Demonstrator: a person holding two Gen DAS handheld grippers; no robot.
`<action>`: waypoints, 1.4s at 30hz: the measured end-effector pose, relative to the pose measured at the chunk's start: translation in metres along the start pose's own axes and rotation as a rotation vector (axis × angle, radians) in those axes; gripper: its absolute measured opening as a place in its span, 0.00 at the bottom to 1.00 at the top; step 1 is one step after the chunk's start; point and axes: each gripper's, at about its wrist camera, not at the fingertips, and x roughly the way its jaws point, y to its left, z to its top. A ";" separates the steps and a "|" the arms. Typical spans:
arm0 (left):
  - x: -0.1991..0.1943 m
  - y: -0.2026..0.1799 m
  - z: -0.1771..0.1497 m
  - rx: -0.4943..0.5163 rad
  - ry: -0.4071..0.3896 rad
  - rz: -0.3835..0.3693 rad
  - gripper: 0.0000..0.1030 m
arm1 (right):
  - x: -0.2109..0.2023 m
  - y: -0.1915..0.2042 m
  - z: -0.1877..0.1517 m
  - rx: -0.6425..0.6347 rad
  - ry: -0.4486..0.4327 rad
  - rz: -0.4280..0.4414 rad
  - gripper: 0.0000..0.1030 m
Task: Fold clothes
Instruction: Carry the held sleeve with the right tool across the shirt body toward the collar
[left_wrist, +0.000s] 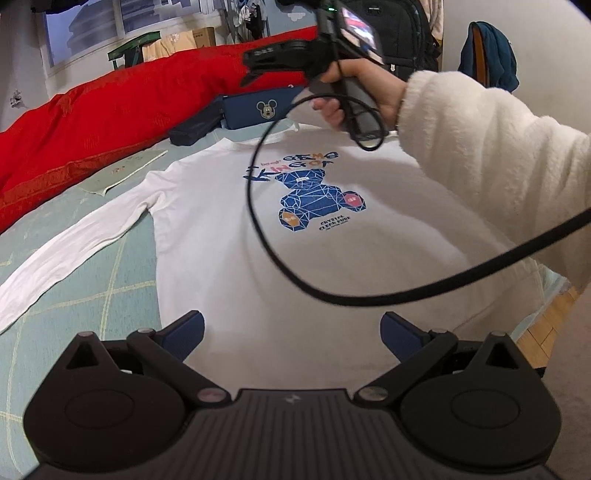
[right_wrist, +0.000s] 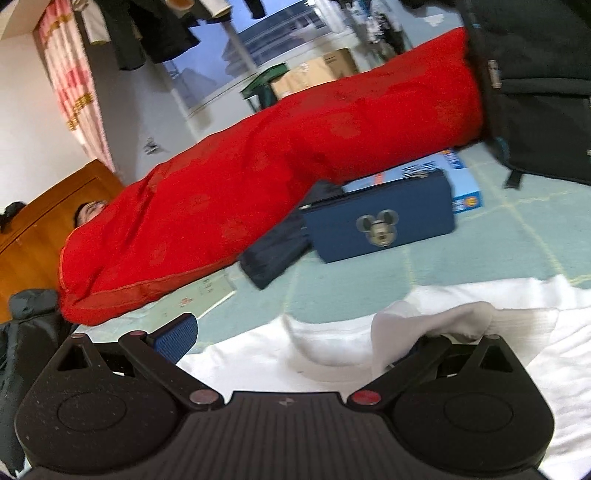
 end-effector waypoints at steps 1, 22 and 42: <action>-0.001 0.000 0.000 0.005 0.002 -0.003 0.98 | 0.003 0.005 -0.001 -0.010 0.003 0.002 1.00; -0.005 0.001 0.000 -0.005 -0.004 -0.014 0.98 | 0.044 0.072 -0.035 -0.127 0.119 0.070 1.00; -0.005 0.002 0.000 -0.013 0.012 -0.008 0.98 | 0.081 0.060 -0.058 -0.106 0.266 0.094 1.00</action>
